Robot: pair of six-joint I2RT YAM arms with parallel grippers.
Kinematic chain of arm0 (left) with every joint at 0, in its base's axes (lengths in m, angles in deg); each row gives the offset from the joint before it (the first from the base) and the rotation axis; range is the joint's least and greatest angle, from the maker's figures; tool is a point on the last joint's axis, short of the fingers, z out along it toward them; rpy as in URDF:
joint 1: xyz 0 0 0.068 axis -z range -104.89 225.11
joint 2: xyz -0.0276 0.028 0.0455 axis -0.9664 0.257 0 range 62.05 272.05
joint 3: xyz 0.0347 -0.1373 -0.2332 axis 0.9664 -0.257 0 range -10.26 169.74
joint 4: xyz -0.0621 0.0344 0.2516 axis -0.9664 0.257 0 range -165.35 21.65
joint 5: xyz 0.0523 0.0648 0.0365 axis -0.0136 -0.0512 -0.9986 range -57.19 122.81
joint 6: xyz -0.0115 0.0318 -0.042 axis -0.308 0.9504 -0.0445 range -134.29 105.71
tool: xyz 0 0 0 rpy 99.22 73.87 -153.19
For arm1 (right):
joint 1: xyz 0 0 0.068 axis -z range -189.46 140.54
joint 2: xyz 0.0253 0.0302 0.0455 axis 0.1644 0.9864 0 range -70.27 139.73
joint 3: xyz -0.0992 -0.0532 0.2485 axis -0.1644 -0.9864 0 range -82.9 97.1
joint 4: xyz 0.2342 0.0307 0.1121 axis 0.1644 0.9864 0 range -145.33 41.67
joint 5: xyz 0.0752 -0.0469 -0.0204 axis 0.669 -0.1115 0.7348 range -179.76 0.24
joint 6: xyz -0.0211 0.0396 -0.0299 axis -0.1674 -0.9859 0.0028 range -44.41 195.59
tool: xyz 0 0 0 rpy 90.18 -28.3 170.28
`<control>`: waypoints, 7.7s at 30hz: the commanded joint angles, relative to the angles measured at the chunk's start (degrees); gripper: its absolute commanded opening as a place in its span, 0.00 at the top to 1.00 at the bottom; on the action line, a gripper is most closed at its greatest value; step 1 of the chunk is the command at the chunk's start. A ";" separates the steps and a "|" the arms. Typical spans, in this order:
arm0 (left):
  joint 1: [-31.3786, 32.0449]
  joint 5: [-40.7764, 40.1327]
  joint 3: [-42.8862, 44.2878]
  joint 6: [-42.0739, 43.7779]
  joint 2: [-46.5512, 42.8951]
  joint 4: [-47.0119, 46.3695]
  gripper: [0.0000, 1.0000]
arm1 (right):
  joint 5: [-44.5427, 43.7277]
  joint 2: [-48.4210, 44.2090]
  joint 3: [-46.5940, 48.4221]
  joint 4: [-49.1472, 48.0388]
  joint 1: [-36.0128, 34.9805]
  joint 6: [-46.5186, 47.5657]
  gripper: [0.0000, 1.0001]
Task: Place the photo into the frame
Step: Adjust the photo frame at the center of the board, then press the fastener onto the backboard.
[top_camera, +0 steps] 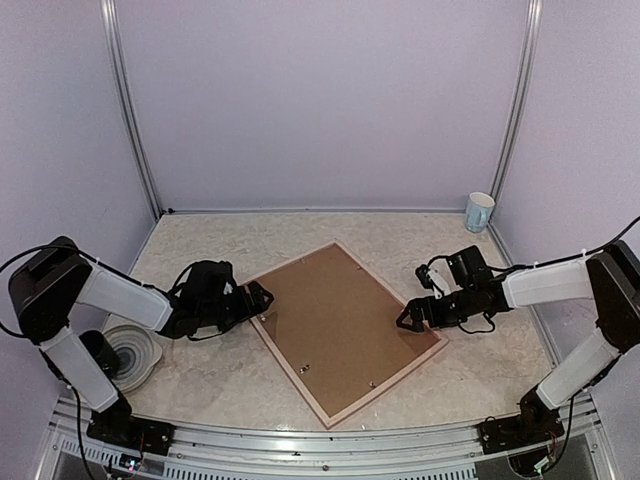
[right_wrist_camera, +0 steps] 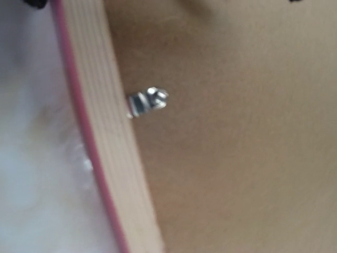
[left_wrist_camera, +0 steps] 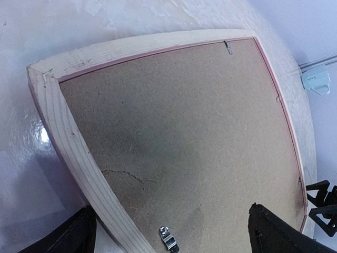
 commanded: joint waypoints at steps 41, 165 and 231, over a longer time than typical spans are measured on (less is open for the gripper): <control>-11.72 7.41 8.55 15.89 1.42 11.69 0.02 | -7.57 -7.52 4.81 3.65 -8.90 -0.76 0.01; -6.54 -3.43 17.99 22.91 11.63 21.06 0.73 | -8.04 0.85 3.69 -0.84 -7.20 0.63 0.03; -2.44 -16.41 22.93 25.67 12.93 26.65 0.56 | -12.19 15.59 11.74 -2.76 -9.47 0.18 0.70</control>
